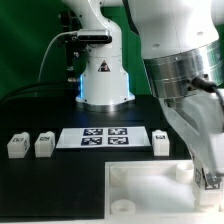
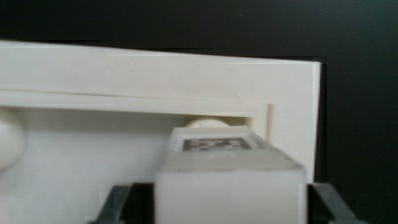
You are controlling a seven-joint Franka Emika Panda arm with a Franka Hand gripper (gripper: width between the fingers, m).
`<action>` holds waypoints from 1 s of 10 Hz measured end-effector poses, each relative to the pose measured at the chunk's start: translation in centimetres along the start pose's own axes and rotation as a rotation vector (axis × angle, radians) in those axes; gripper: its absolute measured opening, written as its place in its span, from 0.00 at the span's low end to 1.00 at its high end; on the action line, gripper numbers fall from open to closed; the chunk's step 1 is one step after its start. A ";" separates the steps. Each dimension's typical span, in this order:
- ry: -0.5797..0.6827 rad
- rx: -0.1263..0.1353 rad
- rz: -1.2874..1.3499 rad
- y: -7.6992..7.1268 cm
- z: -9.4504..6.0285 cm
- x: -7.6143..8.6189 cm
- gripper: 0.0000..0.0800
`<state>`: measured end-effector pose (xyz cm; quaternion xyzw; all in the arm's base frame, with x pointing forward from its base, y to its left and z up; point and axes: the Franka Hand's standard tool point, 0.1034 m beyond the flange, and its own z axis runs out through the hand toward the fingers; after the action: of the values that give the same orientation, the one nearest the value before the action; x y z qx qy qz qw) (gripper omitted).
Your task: Assemble one leg
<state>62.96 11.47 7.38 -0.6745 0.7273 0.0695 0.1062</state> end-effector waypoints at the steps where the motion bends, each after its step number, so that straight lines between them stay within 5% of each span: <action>1: -0.004 0.032 0.042 0.0 0.0 0.1 0.37; 3: -0.004 0.029 -0.007 0.0 0.0 0.1 0.37; 4: -0.004 0.029 -0.012 0.0 0.0 0.1 0.68; 6: 0.034 -0.017 -0.343 -0.2 -0.6 -0.6 0.78; 9: 0.037 -0.012 -0.599 -0.2 -0.3 -0.2 0.81; 10: 0.055 -0.034 -0.757 -0.1 -0.2 -0.2 0.81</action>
Offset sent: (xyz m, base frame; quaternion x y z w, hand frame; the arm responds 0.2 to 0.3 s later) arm 0.0000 0.0000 0.0000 0.0000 0.0000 0.0000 1.0000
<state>63.04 11.64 7.62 -0.8987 0.4281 0.0193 0.0937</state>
